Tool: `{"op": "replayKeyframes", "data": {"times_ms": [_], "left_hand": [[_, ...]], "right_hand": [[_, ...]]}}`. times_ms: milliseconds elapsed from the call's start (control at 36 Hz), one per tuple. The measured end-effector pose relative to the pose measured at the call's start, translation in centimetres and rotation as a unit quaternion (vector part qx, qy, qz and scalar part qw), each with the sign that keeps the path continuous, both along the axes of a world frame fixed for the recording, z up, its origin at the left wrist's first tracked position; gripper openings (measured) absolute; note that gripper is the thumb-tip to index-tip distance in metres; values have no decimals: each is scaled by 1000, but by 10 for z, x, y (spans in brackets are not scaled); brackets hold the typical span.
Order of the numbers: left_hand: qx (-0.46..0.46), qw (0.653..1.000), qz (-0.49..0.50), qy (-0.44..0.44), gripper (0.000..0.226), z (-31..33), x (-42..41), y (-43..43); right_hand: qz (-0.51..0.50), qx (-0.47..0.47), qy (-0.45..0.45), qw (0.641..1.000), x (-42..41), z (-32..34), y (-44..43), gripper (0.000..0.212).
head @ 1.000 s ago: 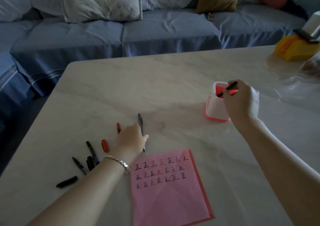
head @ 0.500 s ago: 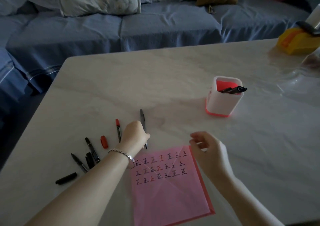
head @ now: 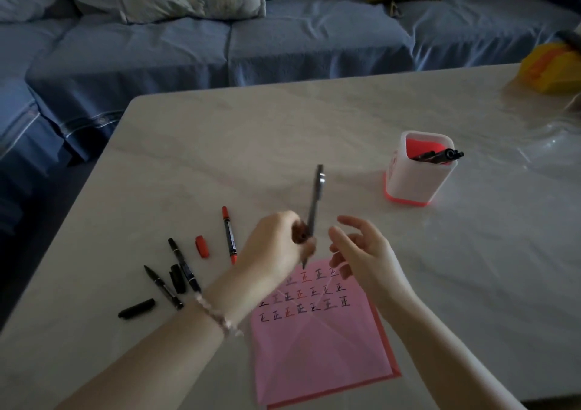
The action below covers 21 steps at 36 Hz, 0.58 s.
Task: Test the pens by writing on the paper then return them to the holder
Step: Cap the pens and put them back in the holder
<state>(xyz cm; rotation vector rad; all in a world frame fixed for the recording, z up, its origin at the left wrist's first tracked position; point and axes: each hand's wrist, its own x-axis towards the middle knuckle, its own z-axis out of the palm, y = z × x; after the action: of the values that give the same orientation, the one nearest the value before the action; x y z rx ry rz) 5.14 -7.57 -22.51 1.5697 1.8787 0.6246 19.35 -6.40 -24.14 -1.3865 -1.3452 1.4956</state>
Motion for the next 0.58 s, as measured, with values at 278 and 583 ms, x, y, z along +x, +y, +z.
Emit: {"op": "replayKeyframes", "data": {"times_ms": [278,583], "left_hand": [[30,988,19,-151,12,-6,17,-39],[66,932,154,-322,43,-17,4,-59]], "right_hand": [[-14,45,15,999,0,0,-16,11],[-156,85,142,974,18,5,-23,10]]}}
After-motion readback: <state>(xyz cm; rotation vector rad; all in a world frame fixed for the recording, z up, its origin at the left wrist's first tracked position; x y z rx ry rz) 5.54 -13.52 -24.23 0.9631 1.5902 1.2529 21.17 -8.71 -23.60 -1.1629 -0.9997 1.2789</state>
